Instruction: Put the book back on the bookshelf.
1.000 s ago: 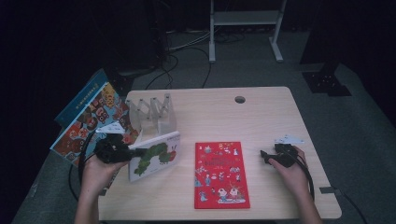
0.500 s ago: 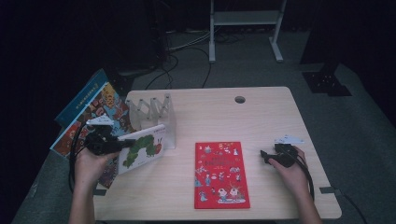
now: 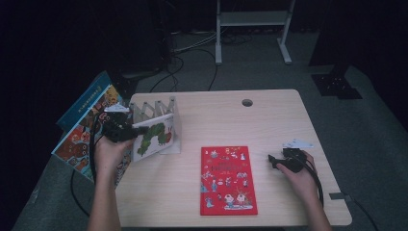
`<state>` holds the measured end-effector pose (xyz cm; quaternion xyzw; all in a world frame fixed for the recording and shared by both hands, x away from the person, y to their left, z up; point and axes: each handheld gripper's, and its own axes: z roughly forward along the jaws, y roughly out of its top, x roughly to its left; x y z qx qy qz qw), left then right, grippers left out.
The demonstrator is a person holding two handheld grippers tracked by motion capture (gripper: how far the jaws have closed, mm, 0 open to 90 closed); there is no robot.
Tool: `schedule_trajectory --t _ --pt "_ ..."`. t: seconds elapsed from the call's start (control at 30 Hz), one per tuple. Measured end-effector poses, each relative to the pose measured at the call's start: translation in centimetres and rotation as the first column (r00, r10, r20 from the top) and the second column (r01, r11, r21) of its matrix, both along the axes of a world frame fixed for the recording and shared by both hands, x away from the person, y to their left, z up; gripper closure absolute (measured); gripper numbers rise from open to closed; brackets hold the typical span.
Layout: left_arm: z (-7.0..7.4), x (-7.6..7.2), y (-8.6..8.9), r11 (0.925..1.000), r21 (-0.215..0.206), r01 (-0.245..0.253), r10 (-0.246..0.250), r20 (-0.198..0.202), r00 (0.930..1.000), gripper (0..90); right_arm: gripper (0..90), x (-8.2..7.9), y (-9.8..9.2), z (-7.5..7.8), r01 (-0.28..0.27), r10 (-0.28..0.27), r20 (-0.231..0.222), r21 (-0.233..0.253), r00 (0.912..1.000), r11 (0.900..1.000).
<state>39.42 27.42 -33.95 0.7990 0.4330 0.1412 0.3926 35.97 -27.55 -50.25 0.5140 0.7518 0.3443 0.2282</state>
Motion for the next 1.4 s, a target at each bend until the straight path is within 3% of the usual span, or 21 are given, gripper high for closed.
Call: schedule_trajectory --t 0.23,0.37,0.57,1.0,1.27,1.4 --pt "-0.7 1.4 -0.9 0.9997 0.018 -0.015 0.015 -0.019 0.9997 75.0 28.0 0.0 0.0 0.0 0.000 0.000 0.000 0.000 1.0000 1.000" --pt "-0.8 1.4 -1.0 0.9996 0.025 -0.015 0.016 -0.020 0.9997 75.0 27.9 0.0 0.0 0.0 0.000 0.000 0.000 0.000 1.0000 1.000" --pt "-1.0 1.2 -1.3 0.9974 0.071 -0.010 0.013 -0.038 0.9992 74.9 28.0 0.0 0.0 0.0 0.000 0.000 0.000 -0.001 1.0000 1.000" --pt "-3.7 1.2 -2.1 0.9932 0.116 -0.009 0.020 -0.095 0.9953 74.4 28.0 0.0 0.0 0.0 0.000 0.000 0.000 -0.001 1.0000 1.000" --pt "-4.7 1.1 -2.8 0.9845 0.175 0.008 0.015 -0.129 0.9916 74.1 28.0 0.0 0.1 0.0 0.001 -0.001 -0.002 0.000 1.0000 1.000" --pt "-5.2 1.0 -2.9 0.9830 0.183 0.012 0.014 -0.142 0.9898 73.6 28.0 0.0 0.2 0.0 -0.002 0.002 0.000 -0.001 1.0000 1.000"
